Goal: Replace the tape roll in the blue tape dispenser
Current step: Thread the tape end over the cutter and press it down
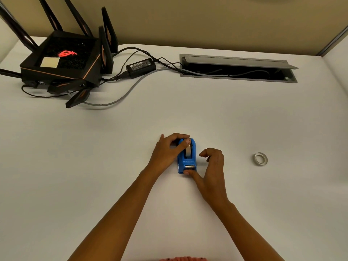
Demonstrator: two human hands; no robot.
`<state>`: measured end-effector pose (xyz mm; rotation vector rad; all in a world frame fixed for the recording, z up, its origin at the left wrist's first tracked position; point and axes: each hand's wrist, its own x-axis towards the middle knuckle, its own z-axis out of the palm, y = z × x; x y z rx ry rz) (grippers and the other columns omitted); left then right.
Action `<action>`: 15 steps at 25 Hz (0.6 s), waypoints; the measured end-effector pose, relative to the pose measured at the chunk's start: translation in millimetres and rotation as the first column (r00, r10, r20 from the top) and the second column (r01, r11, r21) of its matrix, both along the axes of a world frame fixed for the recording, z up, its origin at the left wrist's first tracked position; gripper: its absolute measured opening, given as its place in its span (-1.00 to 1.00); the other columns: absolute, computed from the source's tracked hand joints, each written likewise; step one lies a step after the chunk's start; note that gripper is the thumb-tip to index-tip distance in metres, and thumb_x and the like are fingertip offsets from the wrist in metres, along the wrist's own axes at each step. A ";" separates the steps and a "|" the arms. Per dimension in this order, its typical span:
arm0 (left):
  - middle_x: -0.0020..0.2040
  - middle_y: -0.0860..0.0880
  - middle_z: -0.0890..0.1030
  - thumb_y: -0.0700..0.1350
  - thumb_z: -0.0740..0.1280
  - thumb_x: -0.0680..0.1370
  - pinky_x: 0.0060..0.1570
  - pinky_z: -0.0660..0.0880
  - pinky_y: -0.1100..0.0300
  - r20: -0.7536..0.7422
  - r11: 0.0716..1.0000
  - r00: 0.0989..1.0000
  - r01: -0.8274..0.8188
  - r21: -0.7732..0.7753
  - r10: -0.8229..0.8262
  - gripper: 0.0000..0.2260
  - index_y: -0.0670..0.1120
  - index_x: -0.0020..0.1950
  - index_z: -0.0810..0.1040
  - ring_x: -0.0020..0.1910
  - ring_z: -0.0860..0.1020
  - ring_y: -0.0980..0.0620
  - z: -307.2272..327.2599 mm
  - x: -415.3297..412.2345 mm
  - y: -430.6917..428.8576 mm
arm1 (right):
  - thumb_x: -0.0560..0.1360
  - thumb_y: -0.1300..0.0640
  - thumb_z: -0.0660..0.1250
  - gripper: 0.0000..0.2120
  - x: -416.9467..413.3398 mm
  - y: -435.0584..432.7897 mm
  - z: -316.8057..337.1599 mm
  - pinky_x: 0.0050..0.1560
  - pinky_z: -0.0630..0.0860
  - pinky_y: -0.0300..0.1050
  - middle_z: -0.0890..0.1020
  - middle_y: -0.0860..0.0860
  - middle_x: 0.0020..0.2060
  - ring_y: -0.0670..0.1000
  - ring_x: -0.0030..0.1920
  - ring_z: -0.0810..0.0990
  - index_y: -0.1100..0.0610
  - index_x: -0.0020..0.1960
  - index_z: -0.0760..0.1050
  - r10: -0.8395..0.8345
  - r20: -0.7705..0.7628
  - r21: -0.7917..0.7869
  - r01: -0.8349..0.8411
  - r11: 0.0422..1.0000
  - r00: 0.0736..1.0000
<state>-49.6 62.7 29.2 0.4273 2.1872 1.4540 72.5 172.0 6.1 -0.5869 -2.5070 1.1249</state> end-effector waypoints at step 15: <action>0.02 0.20 0.55 0.16 0.23 0.49 0.38 0.02 0.17 0.030 1.000 1.000 0.002 -0.010 -0.002 -0.75 0.14 0.11 0.52 0.00 0.49 0.26 2.4 2.6 1.6 | 0.23 0.07 0.58 -0.19 -0.5 5.6 3.4 0.02 0.39 -0.49 0.32 -0.20 0.12 -0.31 0.02 0.39 0.01 0.34 0.20 0.121 0.032 -0.151 -0.115 0.982 0.992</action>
